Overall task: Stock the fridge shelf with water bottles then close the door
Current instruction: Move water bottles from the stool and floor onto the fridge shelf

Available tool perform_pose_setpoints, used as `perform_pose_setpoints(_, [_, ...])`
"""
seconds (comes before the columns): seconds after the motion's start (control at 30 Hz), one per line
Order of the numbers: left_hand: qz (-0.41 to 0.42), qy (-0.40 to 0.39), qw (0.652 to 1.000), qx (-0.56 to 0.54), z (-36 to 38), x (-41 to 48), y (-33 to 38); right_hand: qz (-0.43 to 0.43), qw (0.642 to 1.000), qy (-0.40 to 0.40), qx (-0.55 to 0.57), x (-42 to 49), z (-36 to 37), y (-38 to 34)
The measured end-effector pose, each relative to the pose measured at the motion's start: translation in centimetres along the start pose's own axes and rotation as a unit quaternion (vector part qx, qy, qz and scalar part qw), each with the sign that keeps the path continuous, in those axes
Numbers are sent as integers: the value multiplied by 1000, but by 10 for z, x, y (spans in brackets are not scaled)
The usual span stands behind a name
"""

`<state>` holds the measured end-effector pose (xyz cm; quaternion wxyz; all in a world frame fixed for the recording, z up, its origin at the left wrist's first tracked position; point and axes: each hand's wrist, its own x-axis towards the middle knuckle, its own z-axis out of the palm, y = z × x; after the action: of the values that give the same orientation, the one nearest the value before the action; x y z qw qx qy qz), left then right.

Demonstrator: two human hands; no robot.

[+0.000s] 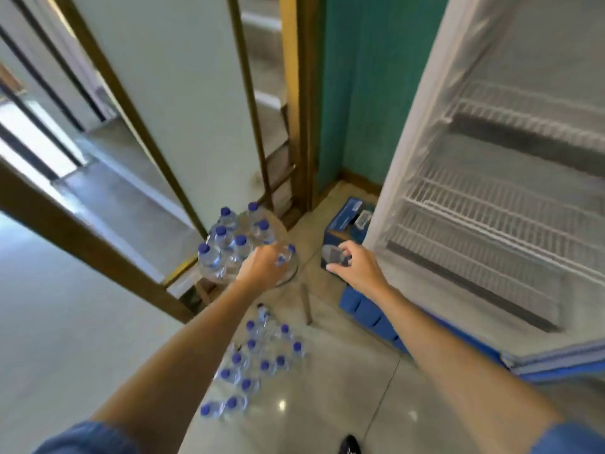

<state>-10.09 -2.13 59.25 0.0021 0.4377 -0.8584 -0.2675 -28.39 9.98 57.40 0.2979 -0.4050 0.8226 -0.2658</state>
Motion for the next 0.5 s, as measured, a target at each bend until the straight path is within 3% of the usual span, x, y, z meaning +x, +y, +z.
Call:
perform_pose_setpoints(0.23, [-111,-71,990,-47,191,-20,-116,63,988,-142,-20,17,171,112])
perform_pose_setpoints(0.5, [-218,-10,965,-148,429,-34,-231,97,980,-172,3,54,373,280])
